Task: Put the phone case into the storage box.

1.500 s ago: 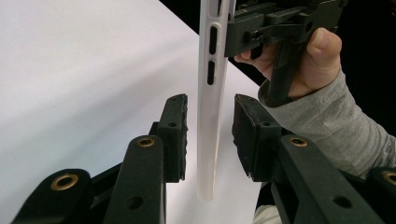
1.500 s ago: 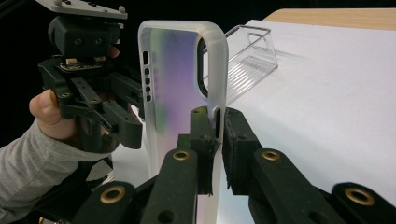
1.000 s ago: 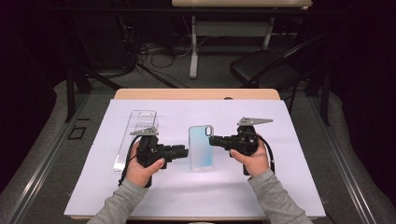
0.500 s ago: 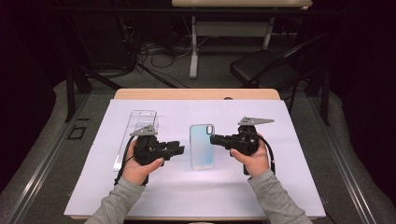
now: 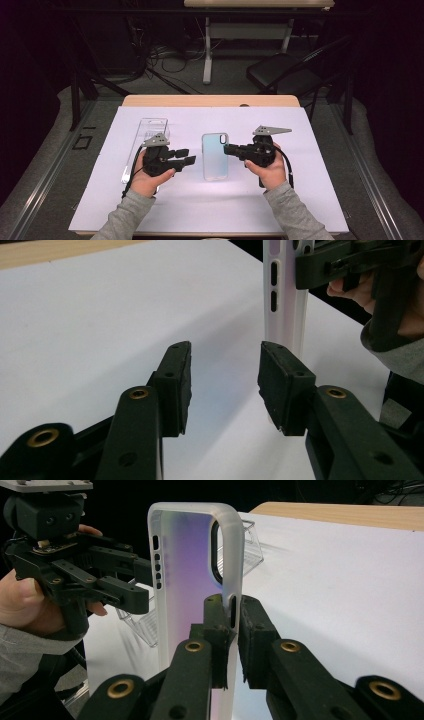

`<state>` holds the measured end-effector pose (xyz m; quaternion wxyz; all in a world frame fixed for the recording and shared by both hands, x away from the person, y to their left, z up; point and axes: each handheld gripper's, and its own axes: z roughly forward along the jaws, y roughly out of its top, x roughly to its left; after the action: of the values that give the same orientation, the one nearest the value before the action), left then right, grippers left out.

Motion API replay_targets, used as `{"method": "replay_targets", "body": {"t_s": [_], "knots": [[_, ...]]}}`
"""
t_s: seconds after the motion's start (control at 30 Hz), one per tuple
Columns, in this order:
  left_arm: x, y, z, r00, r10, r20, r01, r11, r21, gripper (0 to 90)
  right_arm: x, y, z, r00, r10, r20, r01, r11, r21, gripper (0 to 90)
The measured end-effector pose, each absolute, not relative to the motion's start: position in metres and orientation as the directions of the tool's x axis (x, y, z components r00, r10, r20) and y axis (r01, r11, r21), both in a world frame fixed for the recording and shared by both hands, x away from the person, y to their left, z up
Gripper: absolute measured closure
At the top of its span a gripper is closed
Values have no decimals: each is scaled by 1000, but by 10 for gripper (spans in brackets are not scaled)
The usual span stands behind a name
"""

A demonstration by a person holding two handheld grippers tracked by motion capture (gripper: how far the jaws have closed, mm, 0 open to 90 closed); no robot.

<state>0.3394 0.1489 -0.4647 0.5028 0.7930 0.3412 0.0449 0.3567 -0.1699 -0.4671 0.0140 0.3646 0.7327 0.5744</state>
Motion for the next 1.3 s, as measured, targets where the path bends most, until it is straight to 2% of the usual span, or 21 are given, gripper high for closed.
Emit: {"method": "replay_targets", "body": {"t_s": [0.23, 0.4, 0.63, 0.97, 1.3], "knots": [[339, 153, -459, 772, 601, -207, 444, -276, 853, 513, 355, -168, -467, -729, 565, 387, 509, 70, 858, 835], [337, 154, -456, 749, 634, -193, 461, -289, 839, 499, 353, -165, -467, -726, 581, 368, 497, 74, 865, 835], [337, 156, -453, 747, 644, -167, 443, -295, 847, 415, 348, -159, -465, -722, 607, 333, 471, 79, 878, 835], [341, 158, -444, 732, 666, -146, 422, -274, 864, 390, 349, -146, -460, -701, 666, 254, 441, 126, 889, 835], [348, 157, -425, 718, 690, -84, 378, -286, 881, 397, 362, -136, -453, -666, 676, 315, 490, 77, 868, 835]]}}
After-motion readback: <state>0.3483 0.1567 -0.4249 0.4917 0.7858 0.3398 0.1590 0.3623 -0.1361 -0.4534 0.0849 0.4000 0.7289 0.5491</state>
